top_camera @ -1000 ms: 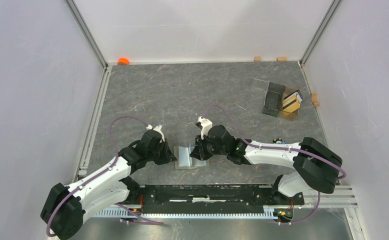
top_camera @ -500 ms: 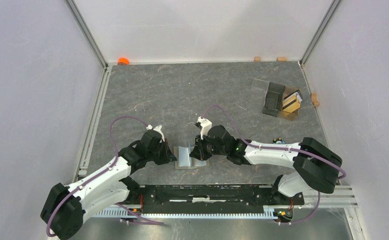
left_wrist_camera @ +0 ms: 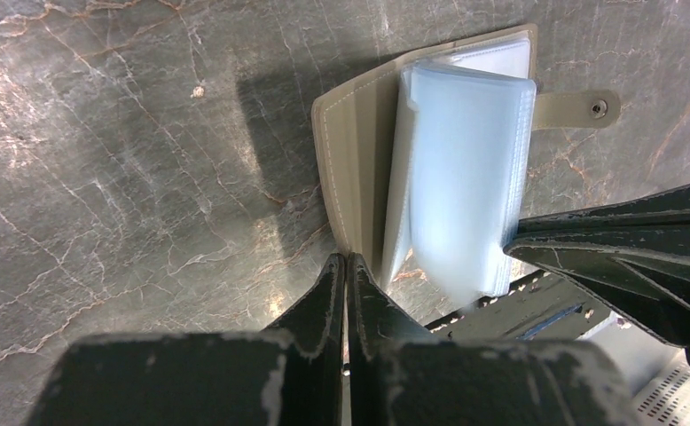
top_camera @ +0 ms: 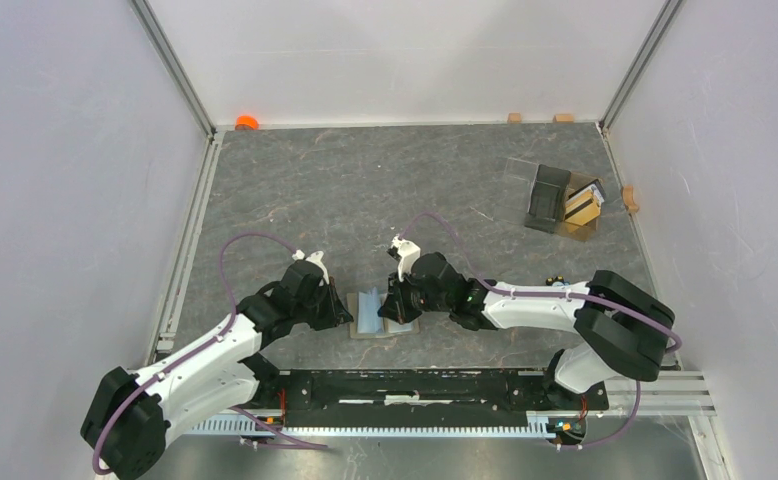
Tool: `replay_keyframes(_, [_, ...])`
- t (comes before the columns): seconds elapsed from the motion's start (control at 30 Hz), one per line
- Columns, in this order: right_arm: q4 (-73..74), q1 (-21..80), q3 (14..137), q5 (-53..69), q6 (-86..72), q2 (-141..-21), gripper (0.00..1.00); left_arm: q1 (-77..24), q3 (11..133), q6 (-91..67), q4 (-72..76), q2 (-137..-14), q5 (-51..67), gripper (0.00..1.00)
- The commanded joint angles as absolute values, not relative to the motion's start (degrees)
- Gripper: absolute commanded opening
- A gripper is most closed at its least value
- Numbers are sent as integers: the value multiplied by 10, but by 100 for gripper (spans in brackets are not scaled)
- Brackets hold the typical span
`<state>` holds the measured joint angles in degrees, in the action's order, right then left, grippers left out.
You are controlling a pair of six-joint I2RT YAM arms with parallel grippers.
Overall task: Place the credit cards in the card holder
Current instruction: Turn over the card holder at the center of the board.
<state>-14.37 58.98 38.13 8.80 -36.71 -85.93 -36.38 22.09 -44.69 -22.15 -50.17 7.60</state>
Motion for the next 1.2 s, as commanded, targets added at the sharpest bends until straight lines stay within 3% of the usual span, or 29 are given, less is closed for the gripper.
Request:
replay_keyframes(0.0, [-121,595,394,51,-355,-879,6,-364,218,-437,-207,-496,78,2])
replay_keyframes(0.47, [-69,598,400,4,-338,-863,15,-364,216,-435,-209,-495,72,2])
replay_keyframes(1.17, [-157,598,364,49,-369,-883,20,-364,185,-456,-183,-472,77,2])
